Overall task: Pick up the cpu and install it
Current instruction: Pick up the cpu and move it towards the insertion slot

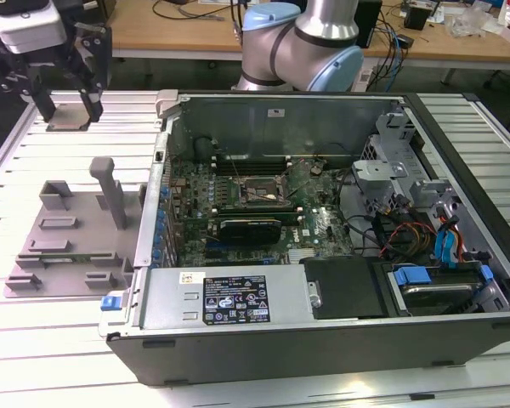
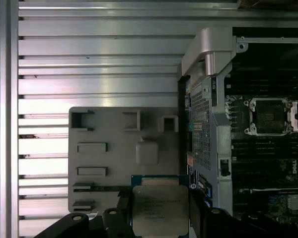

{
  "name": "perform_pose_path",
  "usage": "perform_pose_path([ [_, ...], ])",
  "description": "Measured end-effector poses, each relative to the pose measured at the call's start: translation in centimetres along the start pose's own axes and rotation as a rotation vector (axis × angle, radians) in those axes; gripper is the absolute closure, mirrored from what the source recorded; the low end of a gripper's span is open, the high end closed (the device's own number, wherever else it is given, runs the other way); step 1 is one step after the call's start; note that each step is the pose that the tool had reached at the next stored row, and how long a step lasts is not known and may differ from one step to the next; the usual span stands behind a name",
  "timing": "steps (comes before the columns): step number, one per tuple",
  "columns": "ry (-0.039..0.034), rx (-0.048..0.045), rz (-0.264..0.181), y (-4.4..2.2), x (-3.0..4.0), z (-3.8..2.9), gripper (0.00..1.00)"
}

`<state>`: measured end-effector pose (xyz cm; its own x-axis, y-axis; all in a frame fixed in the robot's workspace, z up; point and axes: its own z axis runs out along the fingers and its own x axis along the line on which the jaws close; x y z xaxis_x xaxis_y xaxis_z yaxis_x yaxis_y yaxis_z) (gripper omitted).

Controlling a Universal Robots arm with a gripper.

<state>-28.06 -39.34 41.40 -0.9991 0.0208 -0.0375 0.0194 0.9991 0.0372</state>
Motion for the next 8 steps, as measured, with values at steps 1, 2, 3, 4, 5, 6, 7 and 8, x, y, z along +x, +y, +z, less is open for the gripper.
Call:
perform_pose_path([
  [1,0.0001,0.0000,0.000,0.01,-0.50,0.01,0.45],
  [2,0.0002,0.0001,0.000,0.02,-0.68,0.02,0.45],
  [3,0.0001,0.0001,0.000,0.02,-0.88,0.03,0.45],
  [4,0.0000,0.0000,0.000,0.03,-1.49,0.06,0.45],
  [5,0.0000,0.0000,0.000,0.04,-1.87,0.07,0.45],
  [6,0.0000,0.0000,0.000,0.04,-2.15,0.08,0.45],
  [7,0.0000,0.0000,0.000,0.05,-2.33,0.08,0.45],
  [8,0.0001,0.0000,0.000,0.05,-2.49,0.09,0.45],
])
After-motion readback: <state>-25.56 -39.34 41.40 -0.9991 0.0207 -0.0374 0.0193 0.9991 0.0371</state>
